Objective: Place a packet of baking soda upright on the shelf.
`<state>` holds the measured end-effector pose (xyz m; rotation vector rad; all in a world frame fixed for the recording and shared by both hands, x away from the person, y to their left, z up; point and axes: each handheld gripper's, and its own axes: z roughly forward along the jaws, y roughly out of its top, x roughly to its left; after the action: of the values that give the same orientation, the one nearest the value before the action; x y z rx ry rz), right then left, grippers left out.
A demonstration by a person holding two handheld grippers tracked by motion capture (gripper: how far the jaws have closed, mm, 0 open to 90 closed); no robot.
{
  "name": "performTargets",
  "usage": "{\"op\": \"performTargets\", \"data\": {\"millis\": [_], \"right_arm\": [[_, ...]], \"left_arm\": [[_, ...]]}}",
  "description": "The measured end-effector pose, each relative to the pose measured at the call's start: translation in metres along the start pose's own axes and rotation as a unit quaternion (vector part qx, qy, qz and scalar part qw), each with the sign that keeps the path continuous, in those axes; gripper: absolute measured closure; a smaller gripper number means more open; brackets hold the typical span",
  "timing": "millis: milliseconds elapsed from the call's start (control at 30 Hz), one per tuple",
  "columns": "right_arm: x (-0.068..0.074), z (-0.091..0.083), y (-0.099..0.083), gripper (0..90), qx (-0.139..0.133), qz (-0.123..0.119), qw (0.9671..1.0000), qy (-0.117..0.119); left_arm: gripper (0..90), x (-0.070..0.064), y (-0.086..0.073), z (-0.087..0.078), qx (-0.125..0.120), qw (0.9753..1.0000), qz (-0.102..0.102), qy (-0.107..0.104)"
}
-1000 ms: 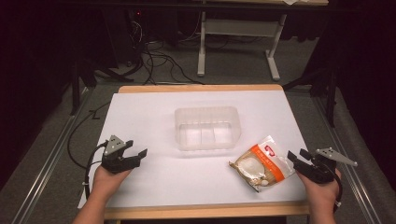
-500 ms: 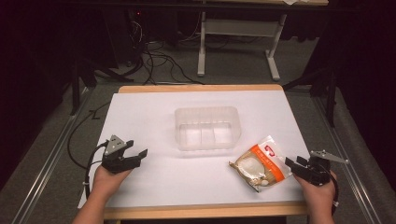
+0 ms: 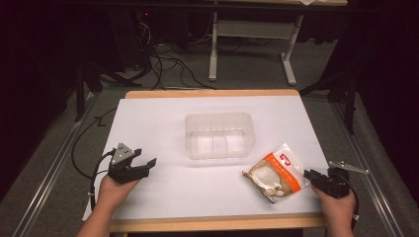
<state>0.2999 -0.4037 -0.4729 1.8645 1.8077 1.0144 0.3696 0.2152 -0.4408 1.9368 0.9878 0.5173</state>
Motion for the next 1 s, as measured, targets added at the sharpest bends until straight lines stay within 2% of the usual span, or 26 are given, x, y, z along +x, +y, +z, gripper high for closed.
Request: {"op": "performTargets", "data": {"millis": [200,300,400,500,700,733,867,933,1000], "right_arm": [[0.003,0.001,0.000,77.2,0.009,-0.008,0.9999,0.012],[0.007,-0.002,0.003,90.0,0.008,-0.022,0.9997,0.003],[0.008,-0.004,0.005,90.0,0.001,-0.024,0.9997,0.003],[0.013,-0.011,0.008,90.0,-0.025,-0.039,0.9989,0.004],[0.019,-0.021,0.013,90.0,-0.056,-0.048,0.9972,0.011],[0.021,-0.025,0.015,90.0,-0.069,-0.051,0.9961,0.017],[0.024,-0.031,0.018,90.0,-0.086,-0.055,0.9944,0.027],[0.030,-0.038,0.022,90.0,-0.107,-0.064,0.9916,0.036],[0.034,-0.042,0.024,90.0,-0.117,-0.065,0.9901,0.041]], "left_arm": [[31.3,0.000,0.000,0.000,-0.001,1.0000,0.001,0.000],[31.3,0.000,0.000,0.000,-0.001,1.0000,0.000,0.001],[31.4,0.000,0.000,0.000,-0.001,1.0000,0.001,0.001],[31.4,0.000,0.000,0.000,-0.003,1.0000,0.001,0.001],[31.4,0.000,0.000,0.000,-0.001,1.0000,0.002,0.001],[31.4,0.000,0.000,0.000,-0.001,1.0000,0.002,0.001],[31.3,-0.001,0.000,0.001,-0.001,1.0000,0.002,0.001],[31.4,-0.001,0.000,0.001,-0.001,1.0000,0.003,0.001],[31.4,-0.001,0.000,0.001,0.000,1.0000,0.003,0.001]]}}
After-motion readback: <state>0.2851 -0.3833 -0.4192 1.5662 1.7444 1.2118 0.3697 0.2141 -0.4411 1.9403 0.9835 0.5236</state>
